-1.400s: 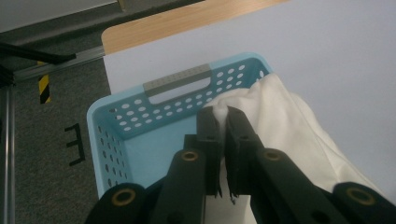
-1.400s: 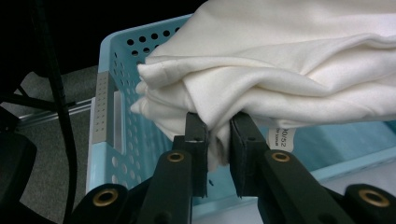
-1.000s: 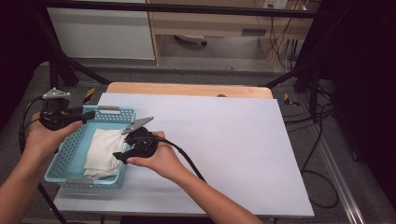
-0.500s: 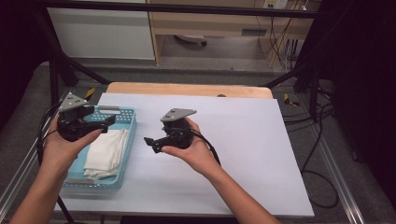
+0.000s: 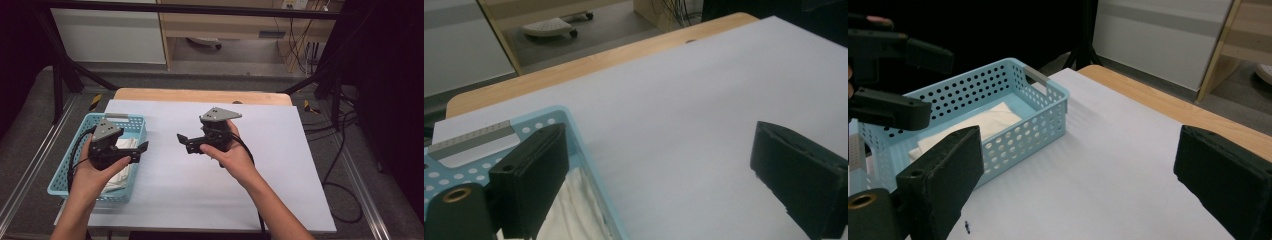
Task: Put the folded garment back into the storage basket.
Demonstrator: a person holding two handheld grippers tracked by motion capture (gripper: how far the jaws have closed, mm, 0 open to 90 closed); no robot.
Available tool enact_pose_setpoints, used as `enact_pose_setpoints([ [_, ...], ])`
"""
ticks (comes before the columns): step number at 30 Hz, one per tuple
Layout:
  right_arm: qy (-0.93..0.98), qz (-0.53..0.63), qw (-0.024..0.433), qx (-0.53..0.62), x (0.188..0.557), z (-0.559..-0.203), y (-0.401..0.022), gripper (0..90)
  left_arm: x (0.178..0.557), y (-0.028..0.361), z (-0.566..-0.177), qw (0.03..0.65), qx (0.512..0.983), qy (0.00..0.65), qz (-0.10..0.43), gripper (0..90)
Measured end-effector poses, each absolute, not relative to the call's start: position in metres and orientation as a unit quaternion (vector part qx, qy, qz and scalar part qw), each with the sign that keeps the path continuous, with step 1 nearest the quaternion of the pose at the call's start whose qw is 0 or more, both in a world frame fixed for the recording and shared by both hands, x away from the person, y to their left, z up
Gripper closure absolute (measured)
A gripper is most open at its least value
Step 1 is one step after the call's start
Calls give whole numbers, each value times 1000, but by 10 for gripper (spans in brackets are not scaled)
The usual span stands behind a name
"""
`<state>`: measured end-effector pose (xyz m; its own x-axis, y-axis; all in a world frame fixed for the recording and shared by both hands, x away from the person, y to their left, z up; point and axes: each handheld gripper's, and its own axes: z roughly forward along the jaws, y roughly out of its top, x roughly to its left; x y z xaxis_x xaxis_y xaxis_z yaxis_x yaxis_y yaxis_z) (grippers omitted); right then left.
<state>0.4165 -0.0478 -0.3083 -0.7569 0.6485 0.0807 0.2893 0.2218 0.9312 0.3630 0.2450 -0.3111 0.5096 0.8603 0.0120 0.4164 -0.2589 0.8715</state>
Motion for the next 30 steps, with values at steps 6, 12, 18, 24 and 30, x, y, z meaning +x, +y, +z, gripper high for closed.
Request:
enact_pose_setpoints([
  [6, 760, 542, 168, 317, 419, -305, -59, 54, 358, 242, -317, 441, 750, 427, 245, 78],
  [12, 757, 539, 180, 321, 420, -301, -70, 51, 358, 240, -321, 445, 747, 429, 245, 72],
  [18, 744, 550, 190, 329, 420, -299, -85, 40, 357, 239, -324, 443, 748, 429, 247, 69],
  [24, 732, 558, 208, 331, 419, -297, -102, 38, 358, 247, -325, 448, 739, 440, 243, 69],
  [30, 710, 566, 232, 350, 420, -297, -120, 41, 359, 252, -326, 450, 735, 446, 242, 69],
])
